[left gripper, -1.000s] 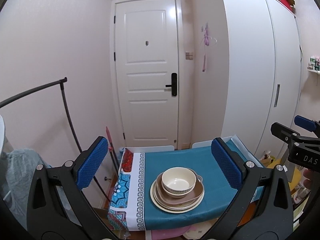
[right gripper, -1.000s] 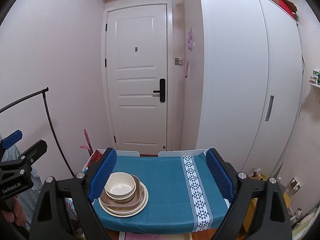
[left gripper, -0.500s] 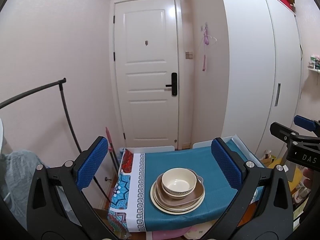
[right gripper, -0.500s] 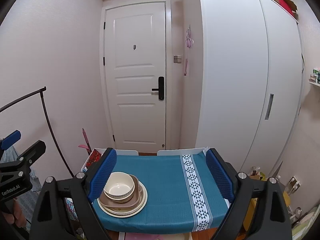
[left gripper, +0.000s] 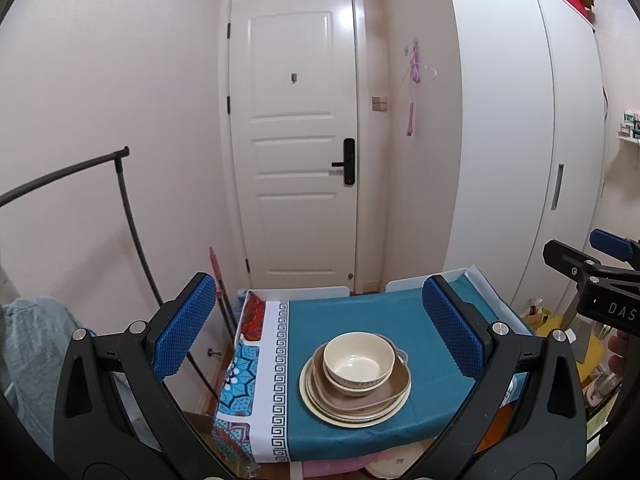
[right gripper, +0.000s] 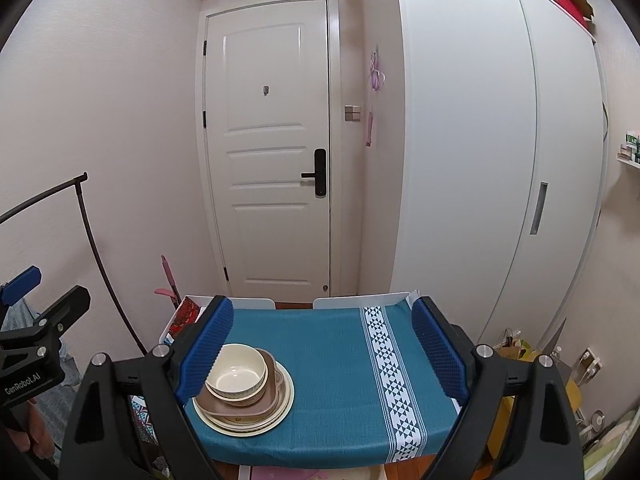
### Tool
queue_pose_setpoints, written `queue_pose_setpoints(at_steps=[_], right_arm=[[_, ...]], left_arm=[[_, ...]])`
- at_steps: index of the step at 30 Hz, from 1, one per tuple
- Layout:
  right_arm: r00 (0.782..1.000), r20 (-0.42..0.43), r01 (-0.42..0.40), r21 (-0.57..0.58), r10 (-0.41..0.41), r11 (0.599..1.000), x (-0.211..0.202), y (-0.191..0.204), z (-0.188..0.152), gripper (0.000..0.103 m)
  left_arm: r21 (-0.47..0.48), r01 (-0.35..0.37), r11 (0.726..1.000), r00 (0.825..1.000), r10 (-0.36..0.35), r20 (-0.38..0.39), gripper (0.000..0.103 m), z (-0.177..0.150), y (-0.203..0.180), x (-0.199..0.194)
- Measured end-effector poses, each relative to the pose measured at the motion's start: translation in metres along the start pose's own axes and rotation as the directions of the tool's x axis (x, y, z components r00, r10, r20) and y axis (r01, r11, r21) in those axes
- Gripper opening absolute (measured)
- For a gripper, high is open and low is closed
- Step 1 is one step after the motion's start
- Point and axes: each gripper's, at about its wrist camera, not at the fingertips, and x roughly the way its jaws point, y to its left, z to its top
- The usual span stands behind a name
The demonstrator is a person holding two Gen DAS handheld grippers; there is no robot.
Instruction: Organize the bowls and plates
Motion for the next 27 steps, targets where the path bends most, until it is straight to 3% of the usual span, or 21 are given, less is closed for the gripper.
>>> queue_pose_setpoints(at_steps=[27], right_arm=[[1.000, -0.023, 0.004, 0.010, -0.003, 1.000, 0.026, 0.004, 0.006, 0.089]], left_arm=[[0.019, -0.039, 0.999, 0.998, 0.038, 0.047, 0.103, 0.003, 0.005, 0.019]])
